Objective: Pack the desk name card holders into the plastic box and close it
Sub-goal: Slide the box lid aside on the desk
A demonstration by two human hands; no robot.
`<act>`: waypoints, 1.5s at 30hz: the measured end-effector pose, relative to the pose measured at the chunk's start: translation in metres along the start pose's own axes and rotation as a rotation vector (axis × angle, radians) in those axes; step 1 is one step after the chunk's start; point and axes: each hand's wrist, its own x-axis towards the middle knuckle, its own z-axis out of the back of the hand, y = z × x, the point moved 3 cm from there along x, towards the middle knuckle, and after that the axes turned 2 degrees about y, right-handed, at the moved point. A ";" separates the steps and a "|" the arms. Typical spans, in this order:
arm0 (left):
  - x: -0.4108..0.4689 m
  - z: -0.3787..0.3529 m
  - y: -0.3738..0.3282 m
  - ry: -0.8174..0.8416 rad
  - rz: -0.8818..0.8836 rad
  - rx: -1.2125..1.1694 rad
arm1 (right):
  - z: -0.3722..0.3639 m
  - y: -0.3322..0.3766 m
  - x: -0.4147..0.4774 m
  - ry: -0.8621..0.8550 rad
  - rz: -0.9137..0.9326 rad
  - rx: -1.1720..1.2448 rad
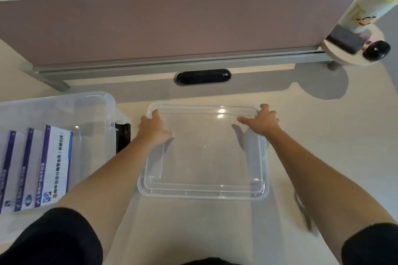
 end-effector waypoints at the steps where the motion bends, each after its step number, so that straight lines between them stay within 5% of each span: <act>1: 0.002 0.000 -0.001 -0.018 0.017 -0.050 | 0.001 -0.001 0.006 -0.003 -0.006 0.085; 8: 0.000 0.012 -0.004 -0.096 0.035 -0.252 | 0.011 -0.012 0.032 0.062 -0.087 0.362; 14: -0.024 0.051 -0.025 -0.144 -0.107 -0.233 | 0.067 -0.016 0.003 0.174 0.105 0.385; 24: -0.090 0.103 -0.030 -0.310 -0.461 -0.328 | 0.152 0.020 -0.134 -0.017 0.493 -0.275; 31: -0.147 0.119 0.001 -0.405 -0.711 -0.190 | 0.121 0.025 -0.230 -0.128 0.572 -0.379; 40: -0.224 0.092 0.067 0.027 -0.836 0.130 | 0.041 -0.016 -0.331 -0.209 0.423 -0.315; 45: -0.249 0.068 0.081 0.056 -0.912 0.224 | 0.008 -0.047 -0.361 -0.178 0.411 -0.286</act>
